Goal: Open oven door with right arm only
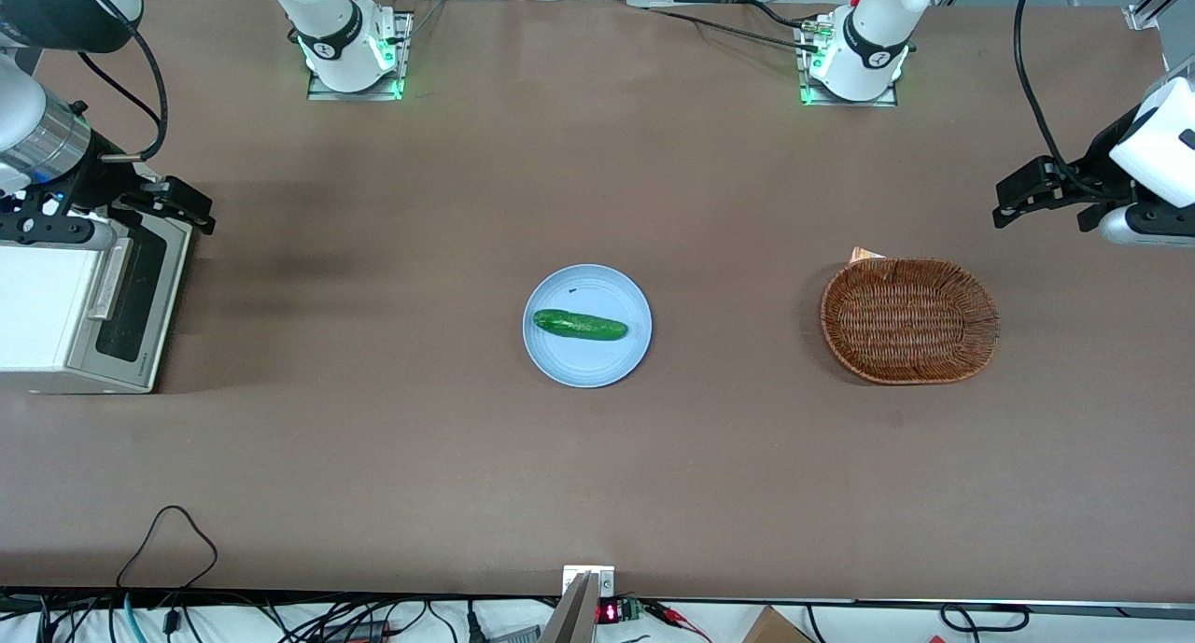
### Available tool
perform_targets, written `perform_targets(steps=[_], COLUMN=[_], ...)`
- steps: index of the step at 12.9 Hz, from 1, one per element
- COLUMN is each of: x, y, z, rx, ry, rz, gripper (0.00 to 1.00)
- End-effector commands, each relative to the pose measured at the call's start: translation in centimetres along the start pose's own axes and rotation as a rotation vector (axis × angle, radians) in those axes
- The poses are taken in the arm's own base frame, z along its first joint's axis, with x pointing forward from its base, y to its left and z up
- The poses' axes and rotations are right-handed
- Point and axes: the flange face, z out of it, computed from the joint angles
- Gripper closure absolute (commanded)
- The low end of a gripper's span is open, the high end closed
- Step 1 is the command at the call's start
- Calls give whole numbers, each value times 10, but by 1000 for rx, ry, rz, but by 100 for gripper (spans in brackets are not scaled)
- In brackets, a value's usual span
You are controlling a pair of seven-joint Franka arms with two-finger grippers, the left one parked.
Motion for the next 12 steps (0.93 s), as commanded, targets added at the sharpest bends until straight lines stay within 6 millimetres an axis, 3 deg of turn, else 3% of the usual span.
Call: perform_targets(steps=[1,12], x=[3,-9], y=[1,3], z=[-5,-9], rx=[15,12], ry=[-9,-64], rz=[-10,0], gripper=[0,0])
